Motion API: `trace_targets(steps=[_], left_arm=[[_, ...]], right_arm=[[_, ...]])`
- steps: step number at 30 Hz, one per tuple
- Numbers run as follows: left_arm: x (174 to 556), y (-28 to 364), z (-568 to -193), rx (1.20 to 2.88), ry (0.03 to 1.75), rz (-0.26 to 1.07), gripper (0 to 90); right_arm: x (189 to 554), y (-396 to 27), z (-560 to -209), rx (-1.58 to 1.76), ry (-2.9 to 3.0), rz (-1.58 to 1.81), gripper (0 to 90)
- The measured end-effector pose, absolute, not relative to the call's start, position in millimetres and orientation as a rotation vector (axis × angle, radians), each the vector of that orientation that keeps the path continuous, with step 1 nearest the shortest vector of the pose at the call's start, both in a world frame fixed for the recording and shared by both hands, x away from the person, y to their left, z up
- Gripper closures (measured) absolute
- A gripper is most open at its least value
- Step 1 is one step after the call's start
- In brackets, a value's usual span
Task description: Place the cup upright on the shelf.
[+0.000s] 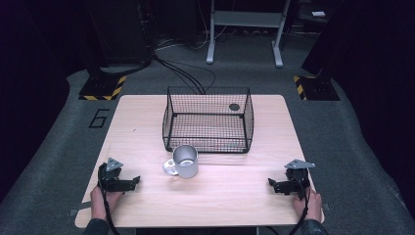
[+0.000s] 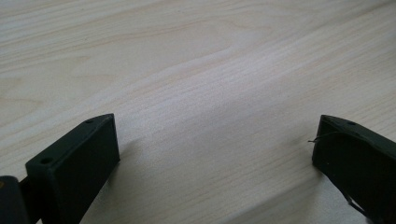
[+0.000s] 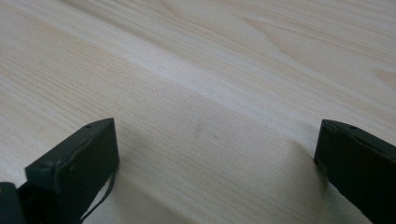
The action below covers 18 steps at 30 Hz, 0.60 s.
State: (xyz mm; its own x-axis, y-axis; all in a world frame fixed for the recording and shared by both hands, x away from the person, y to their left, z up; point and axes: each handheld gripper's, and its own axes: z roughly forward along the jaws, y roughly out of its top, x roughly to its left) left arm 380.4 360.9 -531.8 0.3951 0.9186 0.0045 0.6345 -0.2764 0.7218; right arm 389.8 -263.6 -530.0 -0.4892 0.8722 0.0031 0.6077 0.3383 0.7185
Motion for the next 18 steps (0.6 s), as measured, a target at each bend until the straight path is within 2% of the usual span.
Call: trace_targets(steps=[18], left_arm=[[379.1, 359.6, -531.0, 2.006, 1.309, 0.579, 0.0]], right_arm=[[391.3, -264.3, -529.7, 1.29, 2.244, 0.942, 0.0]])
